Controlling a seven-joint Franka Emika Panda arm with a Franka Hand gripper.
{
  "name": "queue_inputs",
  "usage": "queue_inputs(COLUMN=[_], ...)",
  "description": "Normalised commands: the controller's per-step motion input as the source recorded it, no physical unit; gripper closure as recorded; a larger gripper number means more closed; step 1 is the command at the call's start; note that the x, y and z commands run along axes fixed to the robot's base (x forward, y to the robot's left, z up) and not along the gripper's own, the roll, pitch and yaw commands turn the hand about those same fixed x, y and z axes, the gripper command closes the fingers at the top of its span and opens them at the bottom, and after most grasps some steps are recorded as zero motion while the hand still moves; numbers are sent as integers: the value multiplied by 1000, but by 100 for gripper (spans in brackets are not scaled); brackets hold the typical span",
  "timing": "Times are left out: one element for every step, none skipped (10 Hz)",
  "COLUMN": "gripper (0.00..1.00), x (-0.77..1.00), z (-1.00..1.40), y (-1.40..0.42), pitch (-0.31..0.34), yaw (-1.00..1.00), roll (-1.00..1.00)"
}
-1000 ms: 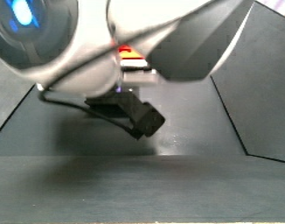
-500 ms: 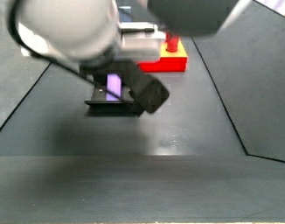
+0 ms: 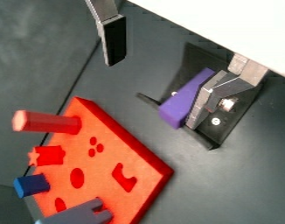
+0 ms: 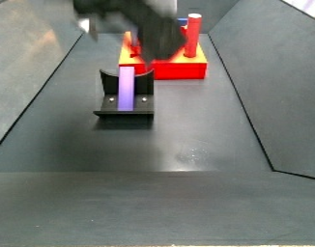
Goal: Pick up the rectangle object. Move up. Place the rectangle object on the fixture. Regrasp the rectangle object. Move to above the board. Insert the rectangle object.
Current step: Regrasp the rectangle object.
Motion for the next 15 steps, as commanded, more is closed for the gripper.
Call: queue_inputs(gripper=[0,0,0,0,0,0,0,0,0,0,0,0,0,0,0], x=[-132,-89,-60,-37,-26,-37,-36,-36,-39,-37,-32,-28,-31,-29,-21], z=[725,433,202,33,27,45,22,7,10,8,3,5,3,5,9], y=[-904,-691,-509,-330,-130,-11,-14,-19,-18,-20,-19,-21,-18,-16,-18], pitch=[16,14,11,9,6,4,-1,-9,-14,-19,-27,-34,-35,-35,-33], yaw=[16,16,16,17,17,18,19,20,21,21,23,24,25,26,27], roll=[1000,1000,1000,1000,1000,1000,1000,1000,1000,1000,1000,1000,1000,1000,1000])
